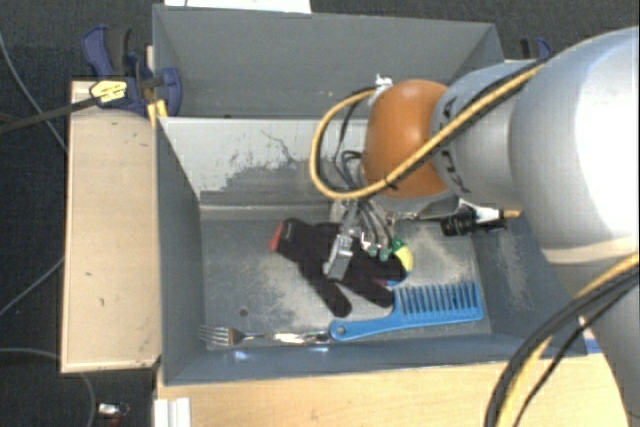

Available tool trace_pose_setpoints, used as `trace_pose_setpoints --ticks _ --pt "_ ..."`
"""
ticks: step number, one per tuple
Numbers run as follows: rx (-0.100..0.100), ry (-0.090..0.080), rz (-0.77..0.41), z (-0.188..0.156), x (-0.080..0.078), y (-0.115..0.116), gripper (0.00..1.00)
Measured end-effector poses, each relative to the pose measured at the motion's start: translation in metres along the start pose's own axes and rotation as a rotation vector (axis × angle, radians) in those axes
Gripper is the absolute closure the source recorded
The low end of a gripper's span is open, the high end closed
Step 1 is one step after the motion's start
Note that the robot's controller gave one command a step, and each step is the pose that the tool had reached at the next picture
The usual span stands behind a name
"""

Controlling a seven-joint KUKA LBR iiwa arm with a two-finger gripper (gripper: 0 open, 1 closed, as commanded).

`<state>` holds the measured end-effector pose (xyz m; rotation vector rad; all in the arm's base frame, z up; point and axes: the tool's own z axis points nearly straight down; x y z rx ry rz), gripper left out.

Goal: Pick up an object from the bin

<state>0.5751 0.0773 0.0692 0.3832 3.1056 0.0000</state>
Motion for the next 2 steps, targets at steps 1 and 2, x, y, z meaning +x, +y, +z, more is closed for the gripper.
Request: trace_pose_setpoints --ticks 1,2 --pt "-0.006 0.002 0.118 -0.002 0.0171 -0.0046 1.0" --pt "-0.006 0.002 0.117 -0.002 0.0171 -0.0046 1.0"
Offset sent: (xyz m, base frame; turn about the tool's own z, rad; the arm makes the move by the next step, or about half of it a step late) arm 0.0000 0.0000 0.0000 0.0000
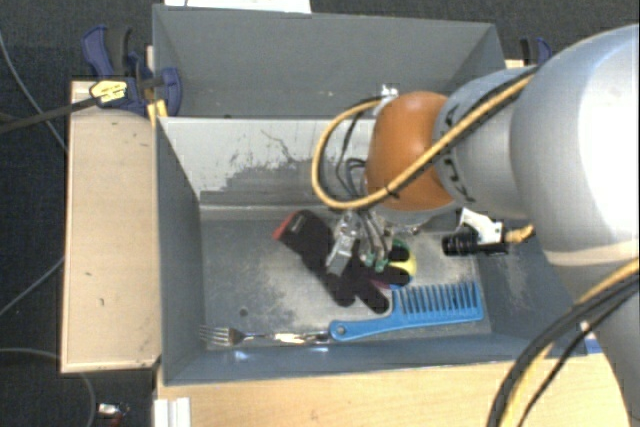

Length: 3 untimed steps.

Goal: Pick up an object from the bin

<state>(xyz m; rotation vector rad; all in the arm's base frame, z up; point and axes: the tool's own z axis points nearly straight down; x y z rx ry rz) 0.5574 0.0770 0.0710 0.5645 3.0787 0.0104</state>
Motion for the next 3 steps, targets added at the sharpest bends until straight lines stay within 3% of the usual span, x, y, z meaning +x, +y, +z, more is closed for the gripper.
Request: trace_pose_setpoints --ticks 2,3 --pt "-0.002 -0.003 -0.002 -0.021 0.0 0.0 1.0" --pt "0.001 0.002 -0.006 -0.058 0.001 -0.001 1.0"
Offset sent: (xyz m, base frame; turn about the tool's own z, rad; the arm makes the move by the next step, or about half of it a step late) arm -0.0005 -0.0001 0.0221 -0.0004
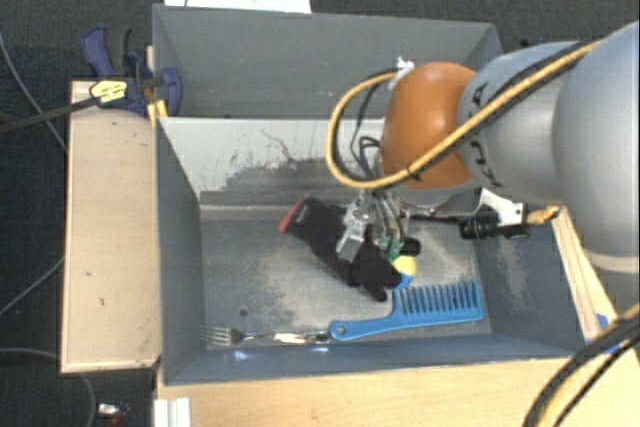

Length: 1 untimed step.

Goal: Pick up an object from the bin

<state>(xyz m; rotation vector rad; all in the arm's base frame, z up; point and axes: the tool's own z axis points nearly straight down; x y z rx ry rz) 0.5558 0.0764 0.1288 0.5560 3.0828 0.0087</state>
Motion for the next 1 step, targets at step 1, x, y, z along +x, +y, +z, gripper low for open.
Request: trace_pose_setpoints --ticks 1 --pt "-0.004 -0.007 -0.002 -0.0222 -0.0021 0.0009 1.0"
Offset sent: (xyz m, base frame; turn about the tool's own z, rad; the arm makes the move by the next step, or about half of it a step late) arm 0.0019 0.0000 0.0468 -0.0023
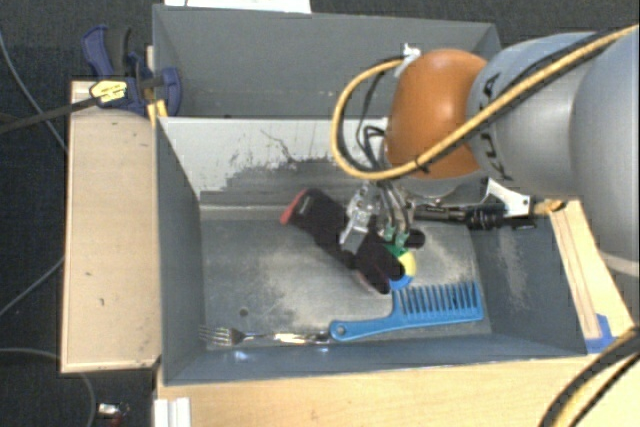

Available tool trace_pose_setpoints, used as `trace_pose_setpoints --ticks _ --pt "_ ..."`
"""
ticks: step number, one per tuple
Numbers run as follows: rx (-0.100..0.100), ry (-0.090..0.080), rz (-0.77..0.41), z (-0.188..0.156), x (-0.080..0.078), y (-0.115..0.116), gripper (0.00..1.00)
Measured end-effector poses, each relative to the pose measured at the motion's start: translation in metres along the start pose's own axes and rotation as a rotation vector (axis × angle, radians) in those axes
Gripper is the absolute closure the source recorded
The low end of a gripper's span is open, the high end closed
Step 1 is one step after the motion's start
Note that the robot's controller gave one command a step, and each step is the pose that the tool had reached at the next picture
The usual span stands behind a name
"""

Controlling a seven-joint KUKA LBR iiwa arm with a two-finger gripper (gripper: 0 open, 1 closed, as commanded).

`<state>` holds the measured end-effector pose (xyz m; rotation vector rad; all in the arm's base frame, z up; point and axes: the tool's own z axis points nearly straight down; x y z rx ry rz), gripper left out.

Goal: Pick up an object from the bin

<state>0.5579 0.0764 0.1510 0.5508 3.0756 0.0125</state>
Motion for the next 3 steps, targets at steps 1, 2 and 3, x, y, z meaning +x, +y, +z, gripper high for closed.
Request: trace_pose_setpoints --ticks 1,2,3 --pt "0.001 0.002 -0.003 -0.012 0.0 0.0 1.0" --pt "0.0 0.001 -0.005 -0.027 0.0 0.0 1.0" --pt "0.004 0.008 -0.008 -0.06 0.0 -0.001 1.0"
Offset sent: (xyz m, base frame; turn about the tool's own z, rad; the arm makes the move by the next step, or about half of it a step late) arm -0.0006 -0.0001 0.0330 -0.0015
